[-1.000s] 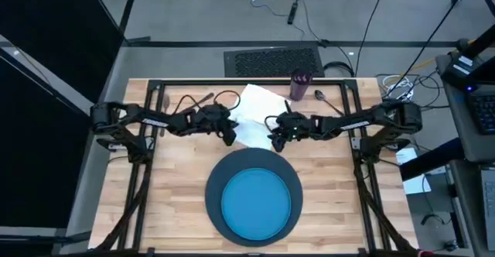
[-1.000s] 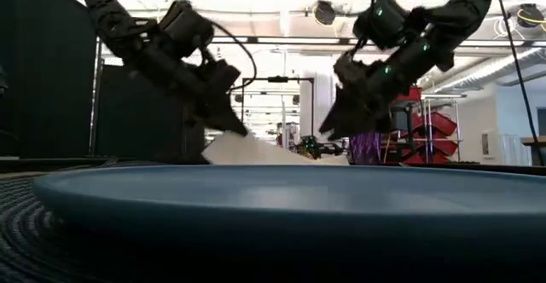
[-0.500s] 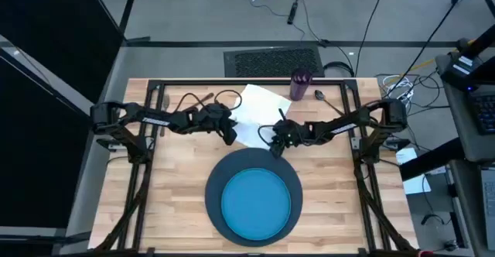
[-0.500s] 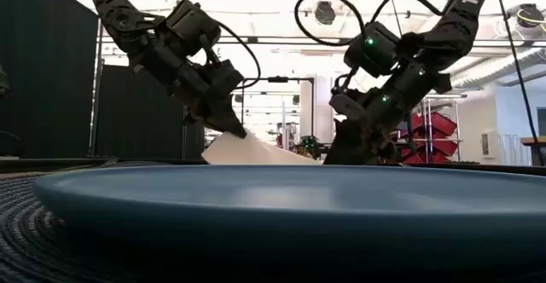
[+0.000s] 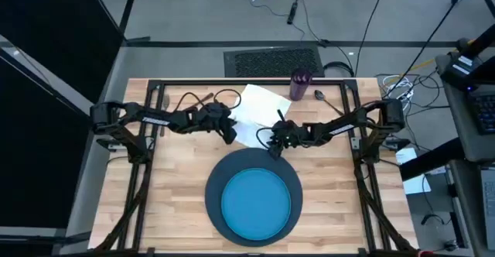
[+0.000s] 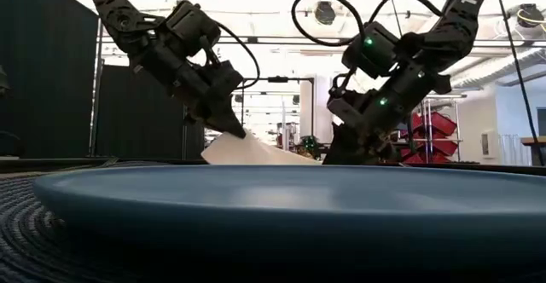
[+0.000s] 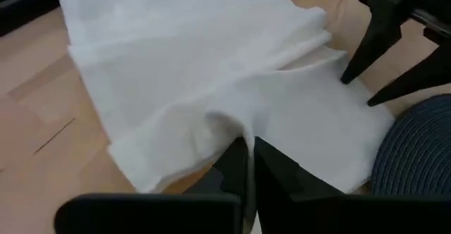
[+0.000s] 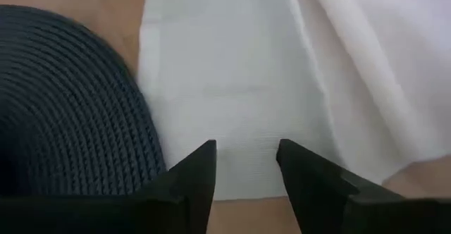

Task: Set table place
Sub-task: Fold the white table napkin

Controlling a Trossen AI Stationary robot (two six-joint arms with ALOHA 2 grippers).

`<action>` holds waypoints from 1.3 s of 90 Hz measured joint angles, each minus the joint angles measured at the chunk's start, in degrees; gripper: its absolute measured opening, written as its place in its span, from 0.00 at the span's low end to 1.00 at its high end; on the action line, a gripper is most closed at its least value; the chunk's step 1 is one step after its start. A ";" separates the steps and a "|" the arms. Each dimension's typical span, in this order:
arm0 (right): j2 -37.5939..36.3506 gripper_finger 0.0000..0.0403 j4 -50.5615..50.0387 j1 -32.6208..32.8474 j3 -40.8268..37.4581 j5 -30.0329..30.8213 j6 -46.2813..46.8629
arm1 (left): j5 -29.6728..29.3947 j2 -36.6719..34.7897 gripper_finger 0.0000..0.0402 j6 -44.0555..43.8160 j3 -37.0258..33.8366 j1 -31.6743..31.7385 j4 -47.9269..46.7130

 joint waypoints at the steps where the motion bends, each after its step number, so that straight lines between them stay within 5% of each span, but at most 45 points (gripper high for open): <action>1: 0.06 0.32 0.05 -0.01 -0.01 0.03 -0.03 | 0.00 0.00 0.00 0.06 0.00 0.00 -0.01; 22: 0.14 0.26 -0.20 0.01 -0.07 0.25 -2.09 | -0.02 0.00 0.00 1.11 0.00 0.00 0.02; 64: 0.21 0.29 -3.08 3.73 -0.08 3.53 -8.06 | 0.22 0.00 0.00 1.66 0.00 0.02 0.04; 94: 0.27 0.03 -2.94 3.73 -0.23 6.24 -8.76 | 0.42 -0.02 0.00 1.63 0.00 -0.02 0.16; 117: -1.55 0.00 -3.25 3.44 1.20 8.51 -11.77 | 0.68 -0.09 0.00 1.50 0.02 -0.02 6.83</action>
